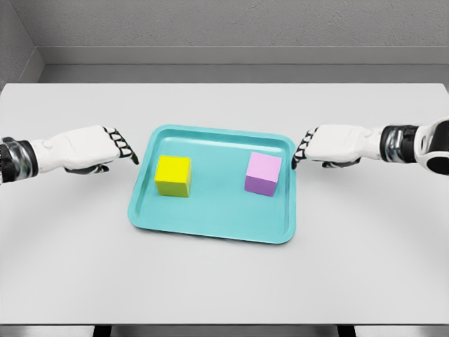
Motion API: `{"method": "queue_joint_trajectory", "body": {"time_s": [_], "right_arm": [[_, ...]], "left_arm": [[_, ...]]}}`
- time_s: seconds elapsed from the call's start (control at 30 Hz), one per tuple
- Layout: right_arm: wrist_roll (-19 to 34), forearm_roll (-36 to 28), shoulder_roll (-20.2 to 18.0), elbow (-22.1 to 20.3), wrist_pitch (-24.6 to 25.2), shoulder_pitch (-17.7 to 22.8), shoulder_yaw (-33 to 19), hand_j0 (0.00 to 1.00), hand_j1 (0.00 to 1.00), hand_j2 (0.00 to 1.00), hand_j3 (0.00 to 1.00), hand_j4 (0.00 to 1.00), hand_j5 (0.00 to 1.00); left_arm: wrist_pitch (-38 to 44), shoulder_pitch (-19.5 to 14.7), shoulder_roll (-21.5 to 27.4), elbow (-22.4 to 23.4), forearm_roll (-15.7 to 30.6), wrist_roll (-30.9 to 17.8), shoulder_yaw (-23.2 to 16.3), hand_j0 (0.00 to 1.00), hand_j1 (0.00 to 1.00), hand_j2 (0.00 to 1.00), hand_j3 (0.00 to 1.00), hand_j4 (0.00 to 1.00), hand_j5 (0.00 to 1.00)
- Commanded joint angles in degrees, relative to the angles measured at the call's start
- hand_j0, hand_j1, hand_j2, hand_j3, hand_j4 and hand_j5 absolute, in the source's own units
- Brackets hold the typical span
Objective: Push two cubes
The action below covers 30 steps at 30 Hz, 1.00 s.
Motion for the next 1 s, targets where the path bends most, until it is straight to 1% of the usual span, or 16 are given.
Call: {"method": "queue_joint_trajectory", "body": {"time_s": [0.0,0.07,0.17,0.57,0.6,0.7,0.87,0.97], "right_arm": [[0.0,-0.1,0.0,-0.7,0.1,-0.1,0.9,0.69,0.69,0.69,0.69,0.69,0.69],[0.0,-0.1,-0.1,-0.7,0.1,0.0,1.0,0.69,0.69,0.69,0.69,0.69,0.69],[0.0,0.1,0.3,-0.7,0.1,0.0,1.6,0.69,0.69,0.69,0.69,0.69,0.69],[0.1,0.2,2.1,-0.8,0.1,-0.1,1.8,0.68,0.68,0.68,0.68,0.68,0.68],[0.1,0.2,2.1,-1.1,0.1,-0.1,1.8,0.68,0.68,0.68,0.68,0.68,0.68],[0.2,0.1,1.6,-5.3,0.1,-0.1,1.8,0.68,0.68,0.68,0.68,0.68,0.68],[0.3,0.2,2.1,-5.3,0.1,-0.2,1.8,0.68,0.68,0.68,0.68,0.68,0.68],[0.2,0.3,2.1,-5.2,0.1,-0.3,1.8,0.68,0.68,0.68,0.68,0.68,0.68]], "left_arm": [[0.1,0.0,-0.6,-0.9,0.5,0.0,-1.0,0.70,0.70,0.70,0.70,0.70,0.70],[0.1,0.1,-0.6,-2.1,0.7,0.0,-1.0,0.70,0.70,0.70,0.70,0.70,0.70],[0.1,0.1,-0.6,-2.5,0.7,0.0,-1.0,0.70,0.70,0.70,0.70,0.70,0.70],[0.1,0.6,-0.6,-2.5,0.8,0.0,-1.4,0.70,0.70,0.70,0.70,0.70,0.70],[0.1,0.7,-0.6,-2.9,0.8,0.0,-1.4,0.70,0.70,0.70,0.70,0.70,0.70],[0.1,0.7,-0.6,-3.6,0.8,0.0,-1.4,0.70,0.70,0.70,0.70,0.70,0.70],[0.1,0.9,-0.6,-3.7,0.8,0.0,-1.4,0.70,0.70,0.70,0.70,0.70,0.70],[0.1,0.9,-0.6,-4.8,0.8,0.0,-1.4,0.70,0.70,0.70,0.70,0.70,0.70]]}}
